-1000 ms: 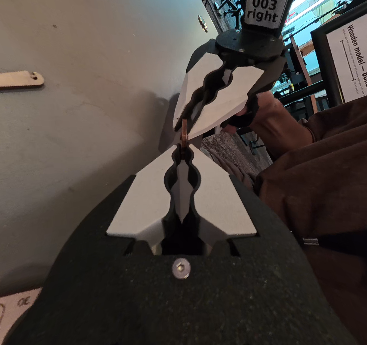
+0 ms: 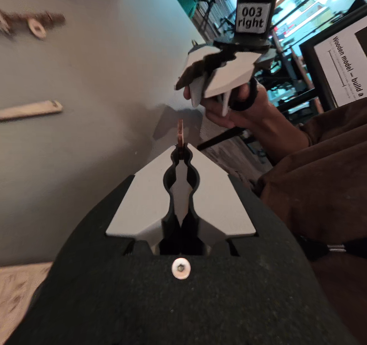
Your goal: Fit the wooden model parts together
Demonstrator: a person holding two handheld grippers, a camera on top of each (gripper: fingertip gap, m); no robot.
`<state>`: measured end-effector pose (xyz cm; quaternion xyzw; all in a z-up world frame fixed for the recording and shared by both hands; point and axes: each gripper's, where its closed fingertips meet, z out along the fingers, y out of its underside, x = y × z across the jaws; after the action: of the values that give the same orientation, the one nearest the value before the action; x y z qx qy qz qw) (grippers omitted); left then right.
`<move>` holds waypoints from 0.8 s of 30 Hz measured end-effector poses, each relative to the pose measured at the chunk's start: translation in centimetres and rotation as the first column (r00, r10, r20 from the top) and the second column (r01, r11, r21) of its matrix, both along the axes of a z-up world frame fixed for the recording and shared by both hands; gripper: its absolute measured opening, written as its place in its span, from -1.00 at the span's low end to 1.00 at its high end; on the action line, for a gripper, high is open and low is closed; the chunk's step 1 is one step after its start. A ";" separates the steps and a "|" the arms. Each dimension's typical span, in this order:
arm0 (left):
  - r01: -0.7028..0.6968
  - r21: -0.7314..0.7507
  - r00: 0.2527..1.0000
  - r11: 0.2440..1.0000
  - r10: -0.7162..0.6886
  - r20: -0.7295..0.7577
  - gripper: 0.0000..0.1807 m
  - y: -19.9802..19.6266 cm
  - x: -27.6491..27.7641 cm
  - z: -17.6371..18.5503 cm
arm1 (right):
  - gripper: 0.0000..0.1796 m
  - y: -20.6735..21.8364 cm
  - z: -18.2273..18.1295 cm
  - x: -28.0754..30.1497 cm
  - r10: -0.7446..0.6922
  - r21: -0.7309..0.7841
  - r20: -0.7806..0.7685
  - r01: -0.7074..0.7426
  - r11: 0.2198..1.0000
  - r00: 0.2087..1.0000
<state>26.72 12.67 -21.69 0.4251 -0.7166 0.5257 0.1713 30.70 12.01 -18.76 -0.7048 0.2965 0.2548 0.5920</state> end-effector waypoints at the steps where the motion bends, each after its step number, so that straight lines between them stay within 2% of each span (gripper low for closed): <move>1: -0.028 0.041 0.998 0.999 0.025 0.062 -0.99 0.9 0.5 0.8 | -0.77 -0.5 -0.2 0.7 -0.039 -0.026 0.017 0.039 0.999 0.999; 3: -0.129 0.193 0.973 0.973 0.086 0.214 -0.99 4.3 1.3 1.9 | -0.79 -1.4 -1.3 2.1 -0.106 -0.102 0.055 0.111 0.989 0.993; 5: -0.278 0.397 0.925 0.875 0.132 0.356 -0.99 10.2 1.7 2.2 | -0.79 -2.0 -2.0 2.7 -0.138 -0.157 0.092 0.151 0.976 0.986; 7: -0.445 0.601 0.863 0.664 0.137 0.487 -1.00 18.2 1.4 2.0 | -0.81 -2.2 -2.2 3.0 -0.152 -0.181 0.108 0.169 0.969 0.983; 10: -0.547 0.805 0.821 0.231 -0.041 0.570 -0.99 30.4 -0.7 1.3 | -0.82 -1.7 -2.4 2.7 -0.144 -0.190 0.110 0.163 0.968 0.983; 12: -0.540 0.841 0.823 0.028 -0.192 0.535 -0.99 35.9 -2.0 0.6 | -0.83 -1.2 -2.7 2.3 -0.126 -0.204 0.115 0.148 0.968 0.985; 13: -0.511 0.859 0.837 -0.032 -0.244 0.490 -0.99 37.8 -2.5 -0.1 | -0.83 -0.9 -2.9 2.1 -0.114 -0.215 0.118 0.137 0.967 0.986; 15: -0.470 0.880 0.852 -0.075 -0.301 0.429 -0.99 40.2 -2.8 -1.4 | -0.84 -0.4 -3.3 1.6 -0.088 -0.237 0.123 0.116 0.965 0.989; 18: -0.408 0.910 0.869 -0.072 -0.337 0.363 -0.99 41.6 -2.3 -2.6 | -0.85 0.1 -3.4 1.0 -0.068 -0.253 0.138 0.101 0.962 0.988; 21: -0.318 0.945 0.911 -0.083 -0.302 0.280 -0.95 43.2 -1.7 -4.0 | -0.85 0.2 -3.4 0.9 -0.070 -0.252 0.127 0.101 0.962 0.989; 24: -0.285 0.954 0.933 -0.094 -0.256 0.253 -0.96 44.6 -0.9 -4.1 | -0.85 -0.1 -3.3 1.0 -0.089 -0.237 0.107 0.112 0.965 0.990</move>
<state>25.78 57.25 -25.78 0.3141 -0.8795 -0.1098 -0.3404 31.73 11.89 -22.05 -0.7673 0.3324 0.1523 0.5269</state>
